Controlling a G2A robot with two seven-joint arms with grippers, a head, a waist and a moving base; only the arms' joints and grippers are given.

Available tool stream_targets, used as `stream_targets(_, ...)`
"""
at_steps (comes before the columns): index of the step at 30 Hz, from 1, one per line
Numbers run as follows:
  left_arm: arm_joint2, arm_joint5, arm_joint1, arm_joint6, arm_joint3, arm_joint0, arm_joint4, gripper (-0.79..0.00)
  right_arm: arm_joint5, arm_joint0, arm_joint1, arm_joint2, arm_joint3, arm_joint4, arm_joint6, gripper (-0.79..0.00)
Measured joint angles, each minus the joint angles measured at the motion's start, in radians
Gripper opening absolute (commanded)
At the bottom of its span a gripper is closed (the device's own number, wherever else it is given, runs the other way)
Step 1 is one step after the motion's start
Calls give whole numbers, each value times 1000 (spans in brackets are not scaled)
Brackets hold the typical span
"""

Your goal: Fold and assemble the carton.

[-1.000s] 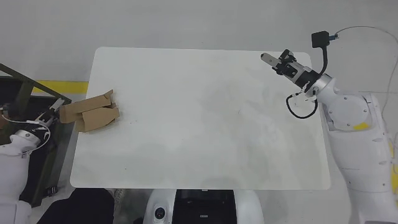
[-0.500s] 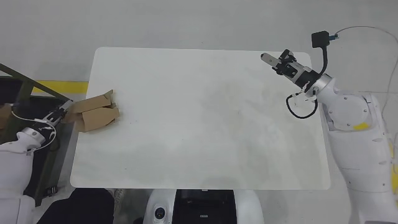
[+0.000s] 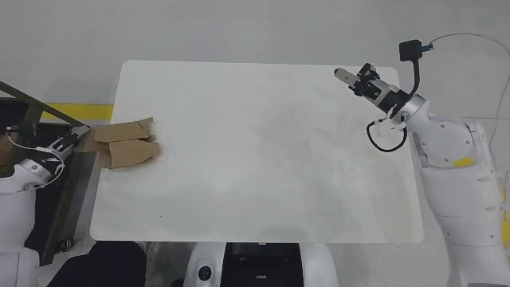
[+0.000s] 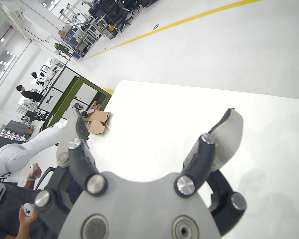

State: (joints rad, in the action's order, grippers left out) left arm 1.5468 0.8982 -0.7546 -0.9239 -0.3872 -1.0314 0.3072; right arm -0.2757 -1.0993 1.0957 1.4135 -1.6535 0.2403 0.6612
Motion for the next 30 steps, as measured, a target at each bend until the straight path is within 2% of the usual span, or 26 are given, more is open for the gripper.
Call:
stream_targets(17,72,-56,36,-54,-234,-77,197,-785,0,0,0,0,0,0,0,0)
stream_targets(24,91,-90,40,-57,-293,-61,223,-785,0,0,0,0,0,0,0,0)
stream_targets(30,76,-142,35,-8,-355,-27,185,-785,0,0,0,0,0,0,0,0)
